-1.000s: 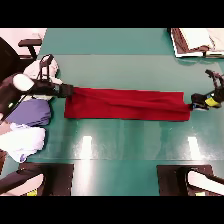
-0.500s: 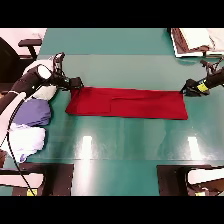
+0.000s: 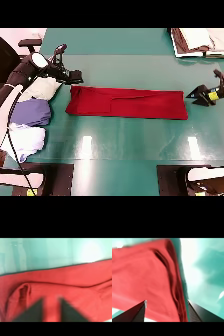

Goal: Fold the shirts.

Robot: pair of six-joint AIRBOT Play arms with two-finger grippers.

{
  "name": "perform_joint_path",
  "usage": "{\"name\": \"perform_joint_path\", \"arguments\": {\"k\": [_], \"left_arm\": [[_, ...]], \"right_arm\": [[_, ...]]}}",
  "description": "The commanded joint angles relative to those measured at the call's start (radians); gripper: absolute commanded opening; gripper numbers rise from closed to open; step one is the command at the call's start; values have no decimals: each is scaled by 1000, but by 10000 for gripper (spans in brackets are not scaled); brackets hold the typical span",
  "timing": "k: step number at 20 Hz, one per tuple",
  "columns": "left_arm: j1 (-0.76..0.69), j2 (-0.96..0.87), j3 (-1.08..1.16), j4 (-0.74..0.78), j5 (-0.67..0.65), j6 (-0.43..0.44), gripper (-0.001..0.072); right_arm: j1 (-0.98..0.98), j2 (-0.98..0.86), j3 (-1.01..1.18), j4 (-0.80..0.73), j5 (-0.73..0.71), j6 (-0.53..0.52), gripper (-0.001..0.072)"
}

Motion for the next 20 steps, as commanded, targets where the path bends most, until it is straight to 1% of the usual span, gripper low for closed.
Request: {"name": "perform_joint_path", "arguments": {"k": [1, 4, 5, 6, 7, 8, 9, 11, 13, 16, 20], "left_arm": [[0, -3, 10, -88, 6, 29, 39], [-3, -5, 10, -135, 15, 28, 29], [-15, -7, 10, -135, 22, 24, 30], [-33, -8, 10, -134, 33, 24, 29], [-58, -8, 10, -135, 59, 24, 29], [-91, -8, 10, -134, 103, 24, 29], [-124, -13, 12, -135, 151, 24, 29], [-192, -53, 42, -135, 190, 23, 29], [-254, -127, 106, -137, 177, 16, 29], [-343, -250, 210, -160, 168, 17, 29], [-420, -380, 312, -166, 116, 17, 29]], "right_arm": [[-45, -26, -112, 59, -39, -44, 595], [7, -71, -132, 60, -56, -45, 593], [31, -84, -128, 60, -61, -47, 560], [60, -94, -114, 59, -67, -55, 454], [91, -97, -97, 59, -74, -55, 318], [111, -96, -73, 58, -73, -55, 137], [129, -91, -42, 58, -60, -55, 11], [159, -55, 19, 58, -34, -54, 12], [187, 14, 80, 59, -32, -39, 12], [240, 111, 200, 77, 4, 11, 12], [328, 171, 342, 267, 14, 13, 12]]}}
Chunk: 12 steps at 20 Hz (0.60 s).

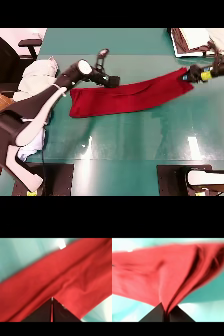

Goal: Fold the shirts.

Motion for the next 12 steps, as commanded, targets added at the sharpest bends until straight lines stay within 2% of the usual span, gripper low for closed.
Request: {"name": "perform_joint_path", "arguments": {"k": [1, 5, 12], "left_arm": [[-68, -103, 76, -14, -39, -2, 29], [-80, -125, 77, -33, -41, -1, 29], [-55, -111, 82, -30, -16, 0, 29]], "right_arm": [[84, 45, 135, 161, 15, 15, 12], [198, 45, 222, 202, -15, 39, 12], [361, 44, 229, 200, -97, 48, 12]]}}
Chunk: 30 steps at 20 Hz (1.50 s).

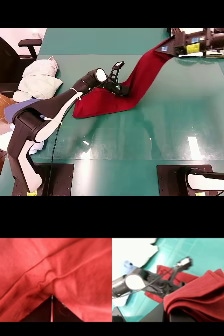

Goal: Fold the shirts.

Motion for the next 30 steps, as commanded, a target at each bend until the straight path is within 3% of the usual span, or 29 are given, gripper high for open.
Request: {"name": "perform_joint_path", "arguments": {"k": [1, 6, 9, 10, 13, 14, 18, 23, 24, 26, 30], "left_arm": [[44, 33, 7, 6, -10, 0, 29], [270, 272, 9, 149, -96, 0, 29], [422, 435, 8, 199, -133, 0, 29], [460, 475, 9, 203, -148, 0, 30], [544, 561, 8, 217, -190, 0, 29], [560, 575, 8, 220, -200, 0, 29], [583, 586, 9, 229, -266, 0, 30], [583, 586, 8, 229, -288, 0, 30], [583, 586, 8, 229, -288, 0, 30], [583, 585, 8, 228, -288, 0, 29], [583, 582, 8, 225, -287, 0, 29]], "right_arm": [[72, 1, 8, 9, -45, 3, 12], [227, -52, 8, 12, -108, 2, 13], [419, -164, 9, 27, -242, -47, 18], [480, -207, 9, 61, -299, -71, 62], [605, -336, 60, 84, -351, -200, 455], [615, -371, 104, 81, -301, -201, 481], [528, -387, 162, -60, -154, -119, 450], [256, -256, -129, -188, -136, -39, 450], [196, -241, -192, -202, -135, -24, 462], [98, -236, -278, -200, -130, 8, 652], [35, -272, -370, -198, -163, 10, 625]]}}
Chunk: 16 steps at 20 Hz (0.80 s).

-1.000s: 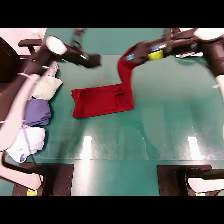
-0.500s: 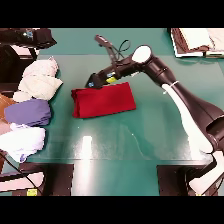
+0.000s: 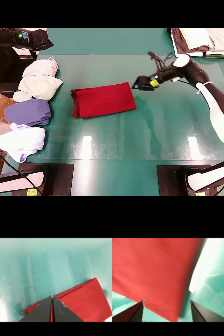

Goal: Fold the shirts.

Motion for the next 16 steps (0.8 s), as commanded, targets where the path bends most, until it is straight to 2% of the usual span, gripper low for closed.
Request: {"name": "perform_joint_path", "arguments": {"k": [1, 6, 7, 9, 11, 12, 16], "left_arm": [[1, -2, 0, -1, -2, 0, 30], [1, -2, -10, -5, -4, 0, 30], [1, -2, -22, -18, -6, 0, 30], [-15, -2, -49, -31, 1, 1, 29], [-55, -2, -63, -25, 10, 9, 28], [-81, -2, -63, -11, 21, 9, 28], [-145, -2, -63, 2, 44, 8, 29]], "right_arm": [[-52, -40, -72, 6, -7, 19, 591], [39, -208, 60, 150, -8, 16, 589], [65, -239, 103, 158, -9, 16, 549], [114, -301, 192, 188, -14, 16, 520], [144, -340, 257, 189, -15, 16, 210], [150, -349, 283, 188, -7, 16, 27], [84, -314, 325, 185, 30, 16, 12]]}}
